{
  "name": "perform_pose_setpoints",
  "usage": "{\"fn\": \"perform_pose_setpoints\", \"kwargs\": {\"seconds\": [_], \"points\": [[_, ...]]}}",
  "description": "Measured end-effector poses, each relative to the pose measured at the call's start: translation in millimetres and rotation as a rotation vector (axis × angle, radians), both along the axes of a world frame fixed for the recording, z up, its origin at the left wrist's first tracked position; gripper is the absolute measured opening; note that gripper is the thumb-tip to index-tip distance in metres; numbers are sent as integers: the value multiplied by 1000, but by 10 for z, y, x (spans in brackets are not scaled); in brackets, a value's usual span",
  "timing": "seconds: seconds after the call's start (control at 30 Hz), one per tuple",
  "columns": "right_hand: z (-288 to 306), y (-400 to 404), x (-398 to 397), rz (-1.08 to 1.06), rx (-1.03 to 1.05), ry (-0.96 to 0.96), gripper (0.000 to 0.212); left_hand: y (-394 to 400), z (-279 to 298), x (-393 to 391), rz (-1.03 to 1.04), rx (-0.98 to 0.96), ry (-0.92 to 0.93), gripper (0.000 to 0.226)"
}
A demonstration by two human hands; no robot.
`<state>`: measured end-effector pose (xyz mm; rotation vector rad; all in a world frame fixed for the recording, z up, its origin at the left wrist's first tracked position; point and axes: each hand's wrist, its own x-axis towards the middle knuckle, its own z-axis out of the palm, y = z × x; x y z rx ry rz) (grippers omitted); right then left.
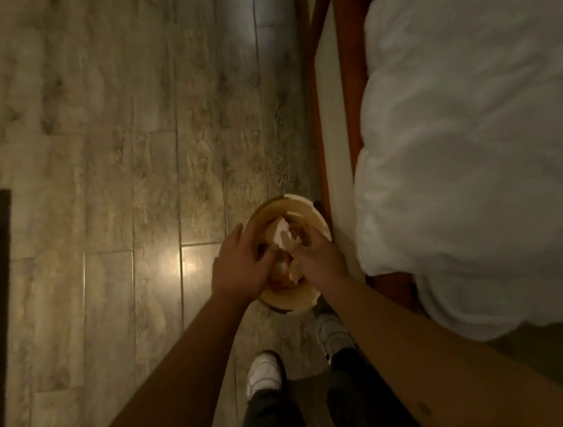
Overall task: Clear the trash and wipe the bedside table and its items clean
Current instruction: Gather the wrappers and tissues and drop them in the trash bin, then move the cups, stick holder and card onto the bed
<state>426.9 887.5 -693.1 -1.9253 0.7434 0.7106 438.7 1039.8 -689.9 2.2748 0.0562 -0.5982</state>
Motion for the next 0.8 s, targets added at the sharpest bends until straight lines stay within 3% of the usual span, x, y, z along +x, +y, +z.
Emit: {"fn": "perform_pose_setpoints", "kwargs": {"seconds": [0.17, 0.5, 0.8], "points": [[941, -52, -78, 35, -17, -126, 50, -9, 1018, 39, -191, 168, -61, 70], [2969, -667, -583, -34, -193, -337, 61, -606, 3057, -12, -412, 199, -338, 76], [4061, -1807, -1603, -251, -365, -369, 66, -1898, 4173, -556, -777, 178, -466, 75]]}}
